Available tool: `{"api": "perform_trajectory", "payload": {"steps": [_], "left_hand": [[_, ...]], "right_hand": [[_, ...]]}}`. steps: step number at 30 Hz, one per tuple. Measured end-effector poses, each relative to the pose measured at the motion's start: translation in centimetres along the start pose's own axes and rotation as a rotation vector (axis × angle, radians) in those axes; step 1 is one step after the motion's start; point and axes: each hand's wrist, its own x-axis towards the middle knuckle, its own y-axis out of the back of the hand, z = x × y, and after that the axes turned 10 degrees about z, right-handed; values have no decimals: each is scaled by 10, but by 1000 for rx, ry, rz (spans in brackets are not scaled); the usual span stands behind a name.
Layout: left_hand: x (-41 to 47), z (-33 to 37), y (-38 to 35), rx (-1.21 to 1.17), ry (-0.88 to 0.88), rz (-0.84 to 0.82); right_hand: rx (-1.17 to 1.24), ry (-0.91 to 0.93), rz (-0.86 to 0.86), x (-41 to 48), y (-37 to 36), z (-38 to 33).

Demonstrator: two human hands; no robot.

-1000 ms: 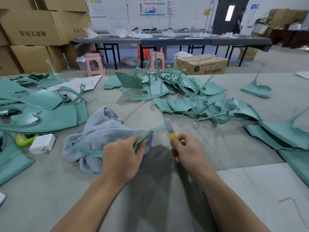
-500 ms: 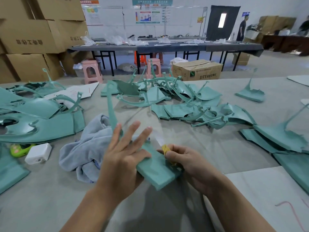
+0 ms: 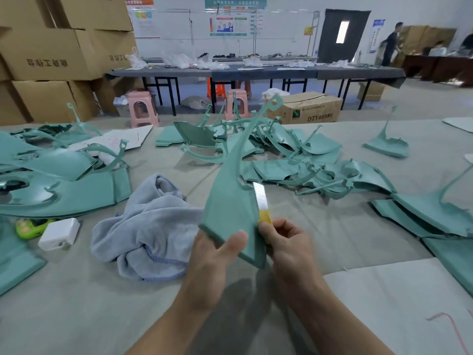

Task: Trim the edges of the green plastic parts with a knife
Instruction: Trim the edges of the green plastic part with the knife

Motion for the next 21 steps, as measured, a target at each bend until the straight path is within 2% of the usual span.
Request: {"api": "perform_trajectory", "payload": {"steps": [2,3,5,7,9,12,14,15,18,21], "left_hand": [[3,1,-4,180,-28,225],[5,2,-2,221,-44,316],[11,3,12,365,-127,371],[15,8,27,558,-251,328],[17,12,33,703,-341,267],[18,4,35,816,-394,120],[16,-6,33,893,-354,-51],[15,-11,32,927,-325,-83],[16,-14,32,912,-275,-43],[17,-12,35,931,-287,-102]], "right_hand": [[-112,35,-45,-3,2,3],[-171,52,-16,-3,4,2],[-275,142,124,1,10,-5],[-251,284,166,1,15,-18],[-221,415,60,-10,14,-29],[-409,585,-119,-30,10,-28],[-587,631,-218,-40,7,-23],[-655,647,-241,-42,6,-22],[-707,650,-211,-38,8,-26],[-654,618,-199,-32,15,-34]]}}
